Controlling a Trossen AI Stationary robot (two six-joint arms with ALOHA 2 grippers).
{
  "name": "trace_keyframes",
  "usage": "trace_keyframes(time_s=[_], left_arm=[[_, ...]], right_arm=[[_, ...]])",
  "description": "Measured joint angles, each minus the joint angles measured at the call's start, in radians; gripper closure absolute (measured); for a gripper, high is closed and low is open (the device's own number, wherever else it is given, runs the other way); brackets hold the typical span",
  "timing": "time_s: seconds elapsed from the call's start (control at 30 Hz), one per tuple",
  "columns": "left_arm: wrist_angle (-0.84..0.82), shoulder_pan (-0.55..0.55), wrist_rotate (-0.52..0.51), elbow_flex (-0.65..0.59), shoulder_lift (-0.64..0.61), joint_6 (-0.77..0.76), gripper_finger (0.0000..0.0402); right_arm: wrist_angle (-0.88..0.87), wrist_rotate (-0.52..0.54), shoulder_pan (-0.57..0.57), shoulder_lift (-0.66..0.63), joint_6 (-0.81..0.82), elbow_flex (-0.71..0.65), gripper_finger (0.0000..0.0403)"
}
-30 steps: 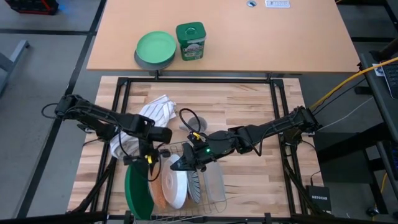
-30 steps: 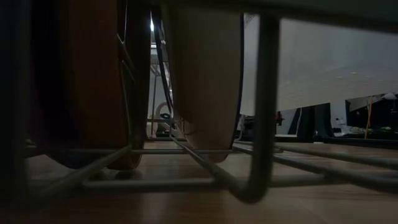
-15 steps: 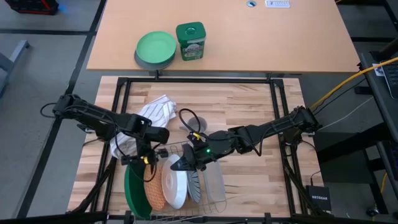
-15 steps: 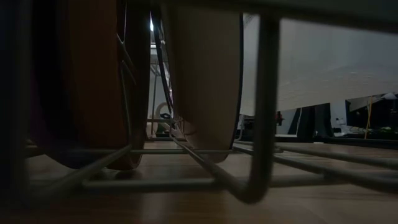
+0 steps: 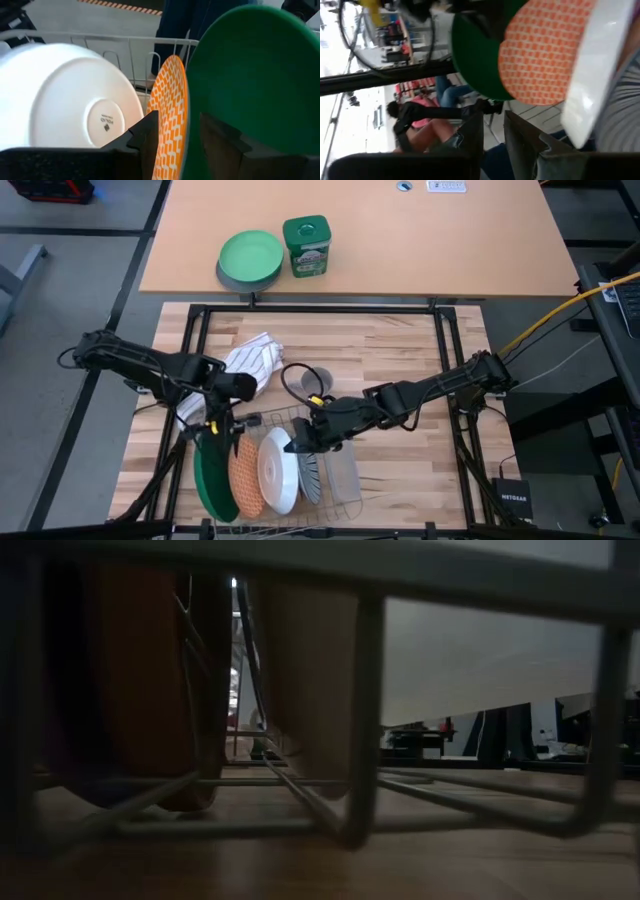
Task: Sort dishes
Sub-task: Adjust the white plate
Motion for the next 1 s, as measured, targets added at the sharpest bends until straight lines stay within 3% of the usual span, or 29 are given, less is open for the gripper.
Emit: trace_keyframes(time_s=[0.6, 0.83, 1.0], left_arm=[[0.121, -0.003, 0.010, 0.001, -0.013, -0.002, 0.0270], [0.332, 0.026, 0.004, 0.001, -0.022, -0.289, 0.0270], [0.377, 0.069, -0.093, 0.002, -0.021, -0.307, 0.0270]], right_arm=[[-0.033, 0.017, 0.000, 0.000, 0.003, 0.000, 0.0324], [-0.031, 0.080, 0.000, 0.000, -0.006, 0.000, 0.0324], [-0.028, 0.124, 0.000, 0.000, -0.030, 0.000, 0.0324]])
